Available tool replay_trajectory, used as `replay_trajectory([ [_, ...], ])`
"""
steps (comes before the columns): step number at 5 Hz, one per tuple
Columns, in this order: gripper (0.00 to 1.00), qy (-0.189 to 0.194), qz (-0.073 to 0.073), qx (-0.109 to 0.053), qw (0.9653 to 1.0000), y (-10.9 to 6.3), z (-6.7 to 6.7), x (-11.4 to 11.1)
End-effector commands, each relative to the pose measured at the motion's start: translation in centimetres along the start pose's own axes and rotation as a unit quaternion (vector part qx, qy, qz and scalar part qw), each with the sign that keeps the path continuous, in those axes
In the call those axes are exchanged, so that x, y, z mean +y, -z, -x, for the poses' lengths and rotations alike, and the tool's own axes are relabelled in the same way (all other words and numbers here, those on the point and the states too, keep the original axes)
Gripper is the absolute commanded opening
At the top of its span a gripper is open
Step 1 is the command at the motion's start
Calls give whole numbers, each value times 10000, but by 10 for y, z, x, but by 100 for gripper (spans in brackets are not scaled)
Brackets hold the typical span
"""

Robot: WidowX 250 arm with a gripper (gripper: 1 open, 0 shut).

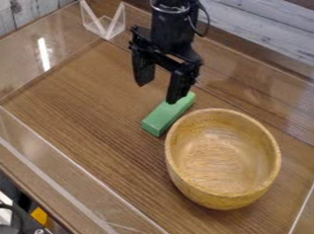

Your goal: Put the green block in the brown bowl

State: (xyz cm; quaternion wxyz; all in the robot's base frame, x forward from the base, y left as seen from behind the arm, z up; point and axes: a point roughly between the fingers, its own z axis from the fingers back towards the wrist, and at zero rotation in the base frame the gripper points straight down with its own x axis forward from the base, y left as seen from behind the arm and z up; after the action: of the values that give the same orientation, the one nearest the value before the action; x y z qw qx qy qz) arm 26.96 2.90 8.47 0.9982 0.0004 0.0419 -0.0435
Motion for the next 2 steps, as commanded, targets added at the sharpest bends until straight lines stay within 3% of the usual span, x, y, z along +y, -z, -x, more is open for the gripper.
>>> replay_trajectory([
  [1, 100, -7, -79, -293, 9995, -9, -3, 5],
  [2, 100, 36, -100, -303, 9995, -3, -4, 6],
])
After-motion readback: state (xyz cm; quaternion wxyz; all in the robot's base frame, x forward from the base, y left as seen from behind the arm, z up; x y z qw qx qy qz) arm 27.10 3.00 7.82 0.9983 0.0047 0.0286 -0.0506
